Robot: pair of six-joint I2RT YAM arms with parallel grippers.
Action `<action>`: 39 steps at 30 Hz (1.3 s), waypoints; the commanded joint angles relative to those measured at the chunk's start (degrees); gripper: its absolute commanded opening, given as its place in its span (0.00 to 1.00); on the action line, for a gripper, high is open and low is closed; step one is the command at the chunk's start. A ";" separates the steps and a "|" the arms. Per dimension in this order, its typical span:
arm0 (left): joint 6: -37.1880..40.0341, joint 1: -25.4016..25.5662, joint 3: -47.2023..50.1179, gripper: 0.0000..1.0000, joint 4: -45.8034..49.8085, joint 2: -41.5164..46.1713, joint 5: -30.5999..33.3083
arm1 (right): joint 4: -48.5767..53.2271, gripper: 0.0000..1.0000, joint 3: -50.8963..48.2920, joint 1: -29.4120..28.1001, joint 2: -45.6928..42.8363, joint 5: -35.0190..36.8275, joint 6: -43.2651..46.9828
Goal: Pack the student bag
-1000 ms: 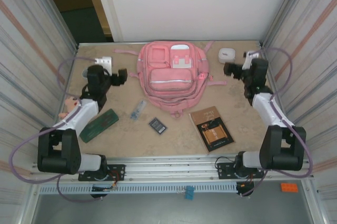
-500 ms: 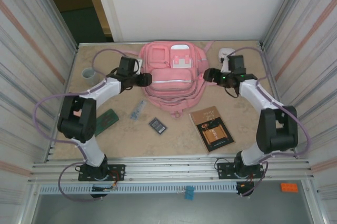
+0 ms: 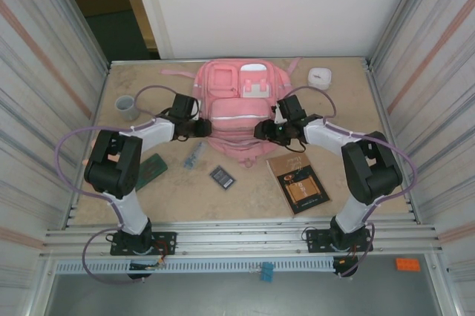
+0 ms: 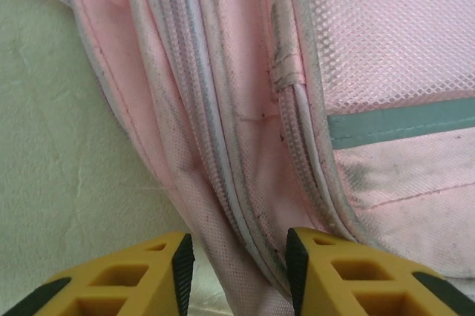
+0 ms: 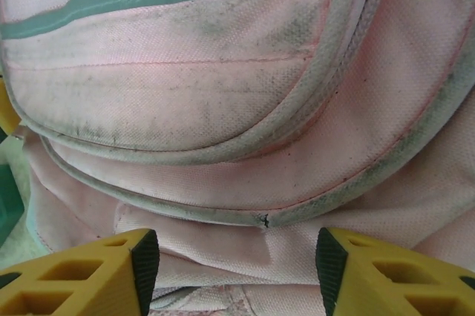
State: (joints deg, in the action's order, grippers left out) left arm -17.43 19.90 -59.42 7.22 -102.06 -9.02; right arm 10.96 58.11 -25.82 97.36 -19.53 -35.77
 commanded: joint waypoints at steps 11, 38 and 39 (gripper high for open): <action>9.72 7.32 4.22 0.57 6.03 12.76 8.12 | -4.75 0.55 -8.70 -4.76 -10.50 5.77 -6.12; 60.46 13.60 -15.88 0.86 6.07 -6.47 -6.34 | 9.22 0.57 -20.42 -11.66 -15.49 -6.21 -8.74; 61.21 13.63 -16.15 0.86 5.67 -7.16 -5.70 | 9.38 0.57 -20.69 -11.00 -15.51 -5.94 -8.72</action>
State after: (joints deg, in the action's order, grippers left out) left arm 38.02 33.17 -75.48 15.92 -107.85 -15.94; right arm 19.14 37.89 -38.30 81.41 -25.32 -45.43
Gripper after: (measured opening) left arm 0.855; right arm 0.571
